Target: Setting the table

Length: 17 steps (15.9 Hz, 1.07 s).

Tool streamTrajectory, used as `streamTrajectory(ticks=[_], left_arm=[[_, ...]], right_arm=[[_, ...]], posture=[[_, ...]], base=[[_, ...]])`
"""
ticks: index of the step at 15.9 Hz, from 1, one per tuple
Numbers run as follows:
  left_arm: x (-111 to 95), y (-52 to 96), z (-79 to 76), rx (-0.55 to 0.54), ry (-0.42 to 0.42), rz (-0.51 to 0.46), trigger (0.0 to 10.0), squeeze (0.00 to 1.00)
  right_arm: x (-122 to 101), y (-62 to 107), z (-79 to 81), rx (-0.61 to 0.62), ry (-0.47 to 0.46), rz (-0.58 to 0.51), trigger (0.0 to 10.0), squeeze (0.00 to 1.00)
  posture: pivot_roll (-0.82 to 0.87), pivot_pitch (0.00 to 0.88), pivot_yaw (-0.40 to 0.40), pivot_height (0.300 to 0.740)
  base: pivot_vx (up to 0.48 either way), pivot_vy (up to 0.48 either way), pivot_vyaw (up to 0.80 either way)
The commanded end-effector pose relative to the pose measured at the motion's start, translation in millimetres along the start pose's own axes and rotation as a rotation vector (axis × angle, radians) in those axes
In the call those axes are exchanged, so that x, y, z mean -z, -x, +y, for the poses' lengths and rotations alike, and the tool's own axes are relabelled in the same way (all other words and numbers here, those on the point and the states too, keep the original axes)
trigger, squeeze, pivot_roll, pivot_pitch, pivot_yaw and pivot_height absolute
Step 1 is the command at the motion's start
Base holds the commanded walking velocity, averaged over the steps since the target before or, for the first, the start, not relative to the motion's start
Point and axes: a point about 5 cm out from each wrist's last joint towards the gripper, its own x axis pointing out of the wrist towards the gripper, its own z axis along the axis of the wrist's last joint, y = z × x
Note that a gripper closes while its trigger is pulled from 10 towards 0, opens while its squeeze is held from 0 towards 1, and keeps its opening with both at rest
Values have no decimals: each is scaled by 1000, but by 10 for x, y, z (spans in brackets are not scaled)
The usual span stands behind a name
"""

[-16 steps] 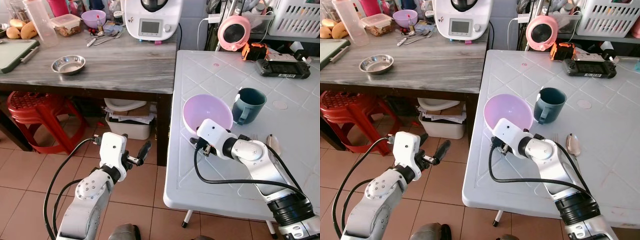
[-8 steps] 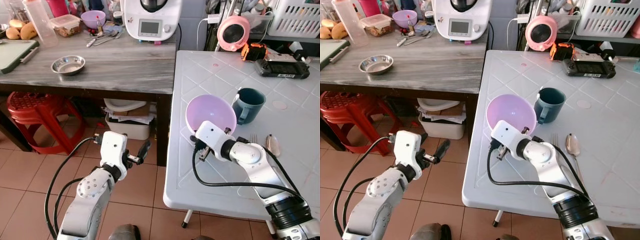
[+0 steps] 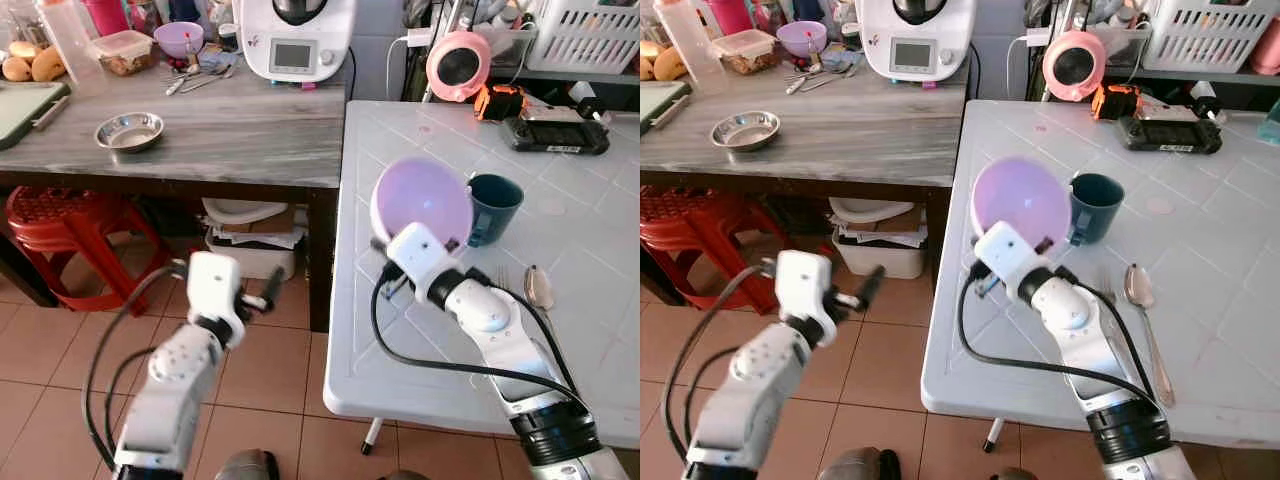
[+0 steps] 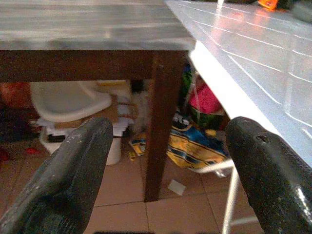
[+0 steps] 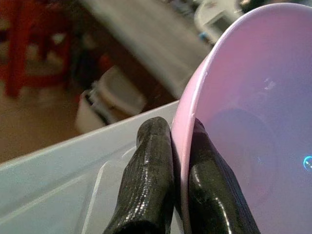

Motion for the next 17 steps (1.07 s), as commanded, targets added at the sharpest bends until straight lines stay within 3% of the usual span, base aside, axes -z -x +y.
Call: streamTrajectory(ticks=[1,8,17], left_arm=[[-44,-34,36,-6,-16,-17,10000,0],[-159,-142,83,-22,-42,-75,10000,0],[-212,-176,69,-8,-35,-137,10000,0]], right_arm=[[-117,15,-49,83,-23,-65,10000,0],[-176,69,-31,233,-111,-129,10000,0],[-197,105,0,259,-142,-150,10000,0]], posture=[[-20,0,20,740],[-32,0,17,740],[-34,0,21,740]], base=[[0,382,0],[0,480,0],[0,480,0]])
